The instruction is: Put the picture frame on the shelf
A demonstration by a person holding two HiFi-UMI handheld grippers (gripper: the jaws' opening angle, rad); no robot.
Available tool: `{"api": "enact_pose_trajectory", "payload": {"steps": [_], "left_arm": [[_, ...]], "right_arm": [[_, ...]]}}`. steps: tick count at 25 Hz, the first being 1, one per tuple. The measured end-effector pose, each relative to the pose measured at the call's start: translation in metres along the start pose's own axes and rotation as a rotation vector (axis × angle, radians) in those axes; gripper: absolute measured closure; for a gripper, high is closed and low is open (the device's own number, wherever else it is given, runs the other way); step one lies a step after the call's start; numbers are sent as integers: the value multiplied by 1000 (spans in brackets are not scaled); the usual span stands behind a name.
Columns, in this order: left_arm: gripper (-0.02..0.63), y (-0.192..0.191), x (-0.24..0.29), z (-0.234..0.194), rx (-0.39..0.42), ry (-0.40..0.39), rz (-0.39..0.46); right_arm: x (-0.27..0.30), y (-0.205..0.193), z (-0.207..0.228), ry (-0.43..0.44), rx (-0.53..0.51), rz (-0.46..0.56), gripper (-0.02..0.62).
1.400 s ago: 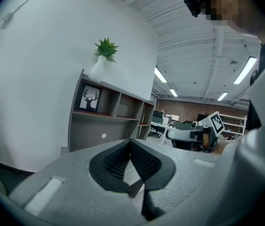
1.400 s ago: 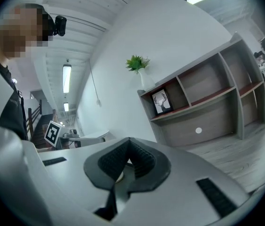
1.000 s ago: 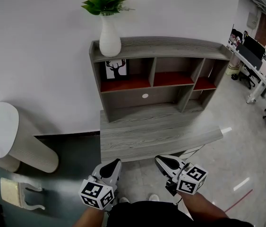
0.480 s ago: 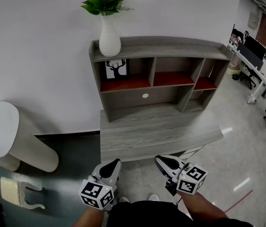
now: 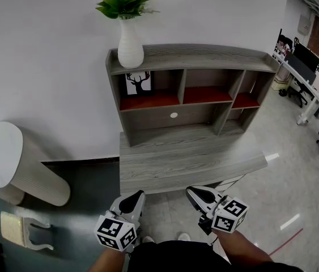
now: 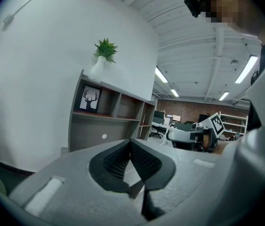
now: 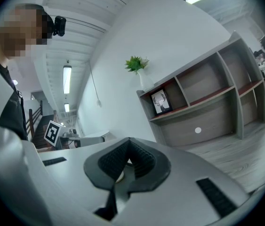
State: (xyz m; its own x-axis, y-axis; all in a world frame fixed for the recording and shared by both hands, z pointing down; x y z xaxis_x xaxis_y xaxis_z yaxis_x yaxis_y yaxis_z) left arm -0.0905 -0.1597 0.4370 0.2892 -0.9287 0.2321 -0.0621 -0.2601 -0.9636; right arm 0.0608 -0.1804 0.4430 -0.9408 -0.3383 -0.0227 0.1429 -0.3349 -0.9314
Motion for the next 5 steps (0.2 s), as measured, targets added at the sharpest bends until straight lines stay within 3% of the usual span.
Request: {"api": "enact_pose_trajectory", "payload": {"steps": [5], "left_arm": [[597,1,1,1,-2,5,0]], "right_arm": [[0,2,0,9,-1,3,581]]}}
Point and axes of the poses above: the fingertips, and each gripper's own axes: x forward along the fingers, z to its right, y out of its top, the point moved 1 cm from there along -x, backward along the fingers, and after that the axes turned 14 degrees about y, right-handed, at the moved point
